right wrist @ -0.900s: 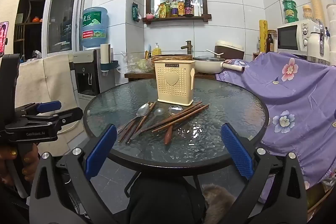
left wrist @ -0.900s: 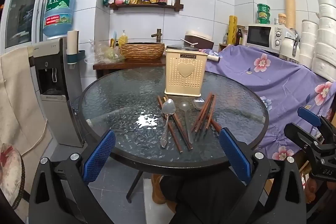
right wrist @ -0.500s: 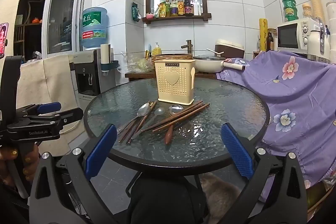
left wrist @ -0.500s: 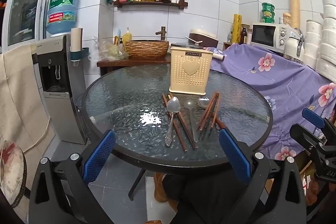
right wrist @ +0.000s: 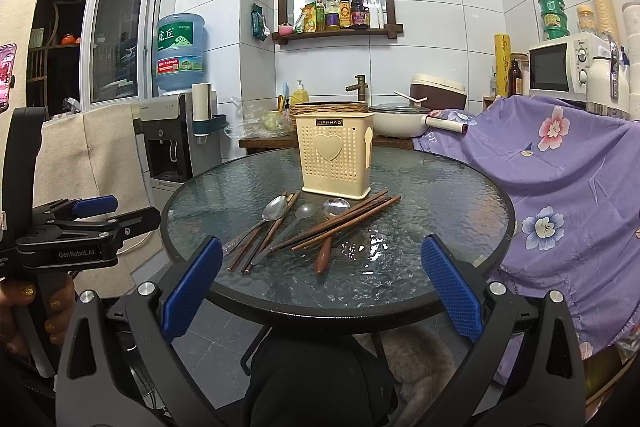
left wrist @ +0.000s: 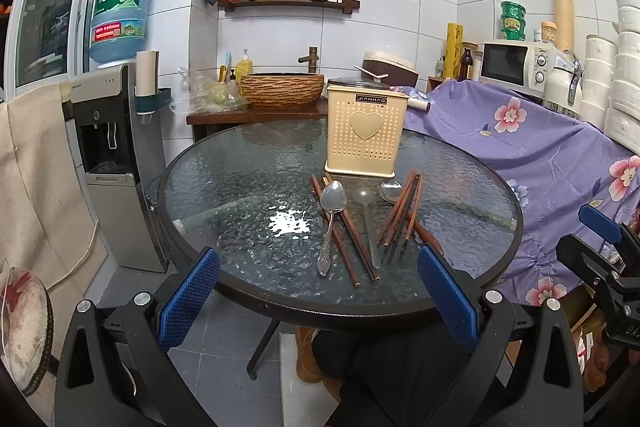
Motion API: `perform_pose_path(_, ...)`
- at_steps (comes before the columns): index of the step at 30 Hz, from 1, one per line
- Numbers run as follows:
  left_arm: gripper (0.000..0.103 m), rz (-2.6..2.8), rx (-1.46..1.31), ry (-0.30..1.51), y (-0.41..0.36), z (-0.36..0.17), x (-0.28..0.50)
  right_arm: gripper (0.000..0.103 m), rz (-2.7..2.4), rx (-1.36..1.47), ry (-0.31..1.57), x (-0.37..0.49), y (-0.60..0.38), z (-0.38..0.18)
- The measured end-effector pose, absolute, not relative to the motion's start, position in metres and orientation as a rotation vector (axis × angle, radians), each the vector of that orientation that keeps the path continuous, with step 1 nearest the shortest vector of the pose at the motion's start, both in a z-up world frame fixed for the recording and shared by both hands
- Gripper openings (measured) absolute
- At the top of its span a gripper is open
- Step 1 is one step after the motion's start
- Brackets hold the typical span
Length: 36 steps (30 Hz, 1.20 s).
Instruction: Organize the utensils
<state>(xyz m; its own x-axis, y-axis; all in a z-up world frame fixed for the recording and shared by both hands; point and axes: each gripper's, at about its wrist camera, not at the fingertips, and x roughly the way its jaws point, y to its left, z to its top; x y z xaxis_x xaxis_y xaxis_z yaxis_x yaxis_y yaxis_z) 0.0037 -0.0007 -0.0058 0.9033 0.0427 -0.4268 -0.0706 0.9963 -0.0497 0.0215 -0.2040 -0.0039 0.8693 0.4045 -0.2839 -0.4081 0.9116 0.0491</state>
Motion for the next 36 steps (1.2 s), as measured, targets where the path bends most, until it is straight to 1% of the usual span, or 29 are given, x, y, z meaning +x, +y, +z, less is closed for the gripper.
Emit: perform_pose_path(36, 0.097, 0.042, -0.074, 0.443, 0.0021, -0.0056, 0.0027, 0.098, 0.426, -0.007, 0.300, 0.0227, -0.2029, -0.0069)
